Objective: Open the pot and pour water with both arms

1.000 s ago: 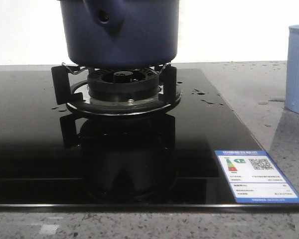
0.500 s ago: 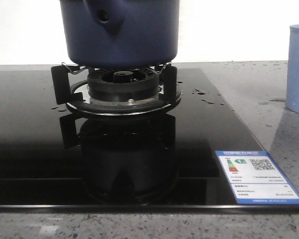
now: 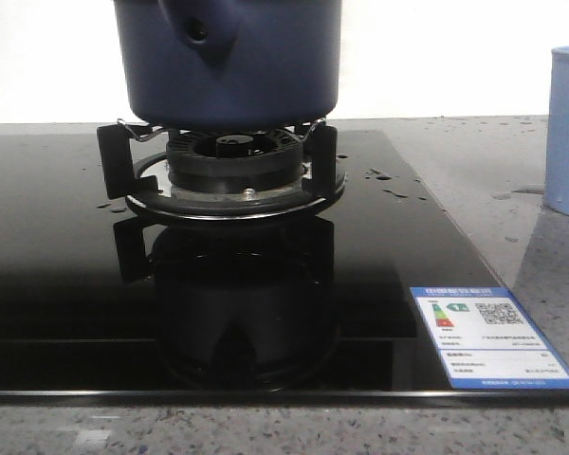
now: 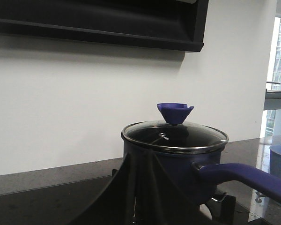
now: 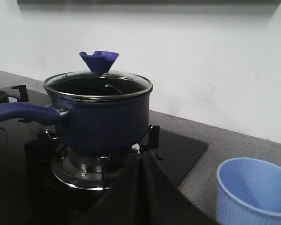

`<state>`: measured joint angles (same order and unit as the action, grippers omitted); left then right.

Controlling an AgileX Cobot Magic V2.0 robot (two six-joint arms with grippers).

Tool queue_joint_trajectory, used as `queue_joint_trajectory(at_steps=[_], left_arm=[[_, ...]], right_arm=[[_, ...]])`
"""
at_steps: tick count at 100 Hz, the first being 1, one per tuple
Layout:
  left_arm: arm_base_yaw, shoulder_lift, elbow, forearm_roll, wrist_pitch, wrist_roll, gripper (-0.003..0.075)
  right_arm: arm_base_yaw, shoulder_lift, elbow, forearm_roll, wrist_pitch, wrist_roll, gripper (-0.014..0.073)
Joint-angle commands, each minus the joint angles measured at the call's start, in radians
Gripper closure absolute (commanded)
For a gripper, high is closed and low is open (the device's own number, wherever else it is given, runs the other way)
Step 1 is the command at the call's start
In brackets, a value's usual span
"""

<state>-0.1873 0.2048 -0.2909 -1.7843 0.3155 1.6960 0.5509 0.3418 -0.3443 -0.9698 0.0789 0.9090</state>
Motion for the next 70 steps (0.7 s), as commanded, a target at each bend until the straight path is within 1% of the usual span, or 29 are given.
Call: queue_joint_trajectory(at_steps=[1, 8, 15, 18, 22, 23, 28, 33, 35, 40, 42, 45, 48, 50, 54, 60, 70], left_arm=[[0.005, 0.009, -0.026, -0.031, 0.013, -0.009, 0.0739], [0.005, 0.009, -0.026, 0.06, 0.009, -0.004, 0.0739], [0.005, 0.009, -0.026, 0.188, 0.043, -0.004, 0.0739], [0.005, 0.009, -0.025, 0.283, 0.064, -0.017, 0.0739], [0.005, 0.009, -0.023, 0.408, 0.08, -0.081, 0.0739], [0.005, 0.009, -0.023, 0.459, 0.083, -0.097, 0.0739], [0.005, 0.009, -0.023, 0.632, 0.078, -0.246, 0.0739], [0.005, 0.009, -0.021, 0.807, 0.057, -0.475, 0.0739], [0.005, 0.009, -0.021, 0.883, 0.045, -0.535, 0.0739], [0.005, 0.009, -0.006, 1.058, 0.01, -0.775, 0.0739], [0.005, 0.009, -0.001, 1.132, -0.008, -0.835, 0.0739], [0.005, 0.009, 0.014, 1.226, -0.035, -0.98, 0.0739], [0.005, 0.009, 0.029, 1.336, -0.064, -1.083, 0.0739], [0.005, 0.009, 0.041, 1.377, -0.087, -1.151, 0.0739], [0.005, 0.009, 0.068, 1.481, -0.137, -1.261, 0.0739], [0.005, 0.008, 0.111, 1.596, -0.226, -1.364, 0.0739], [0.013, 0.009, 0.203, 1.724, -0.383, -1.515, 0.0739]], right_arm=[[0.002, 0.006, -0.027, -0.015, -0.034, 0.004, 0.0668], [0.002, 0.006, -0.027, -0.015, -0.034, 0.004, 0.0668], [0.002, 0.006, -0.027, -0.015, -0.034, 0.004, 0.0668], [0.002, 0.006, -0.027, -0.015, -0.034, 0.004, 0.0668], [0.002, 0.006, -0.027, -0.015, -0.034, 0.004, 0.0668], [0.002, 0.006, -0.027, -0.015, -0.034, 0.004, 0.0668], [0.002, 0.006, -0.027, -0.015, -0.034, 0.004, 0.0668], [0.002, 0.006, -0.027, -0.015, -0.034, 0.004, 0.0668], [0.002, 0.006, -0.027, -0.015, -0.034, 0.004, 0.0668], [0.002, 0.006, -0.027, -0.015, -0.034, 0.004, 0.0668], [0.002, 0.006, -0.027, -0.015, -0.034, 0.004, 0.0668], [0.002, 0.006, -0.027, -0.015, -0.034, 0.004, 0.0668], [0.002, 0.006, -0.027, -0.015, -0.034, 0.004, 0.0668], [0.002, 0.006, -0.027, -0.015, -0.034, 0.004, 0.0668], [0.002, 0.006, -0.027, -0.015, -0.034, 0.004, 0.0668], [0.002, 0.006, -0.027, -0.015, -0.034, 0.004, 0.0668], [0.002, 0.006, -0.027, -0.015, -0.034, 0.004, 0.0668]])
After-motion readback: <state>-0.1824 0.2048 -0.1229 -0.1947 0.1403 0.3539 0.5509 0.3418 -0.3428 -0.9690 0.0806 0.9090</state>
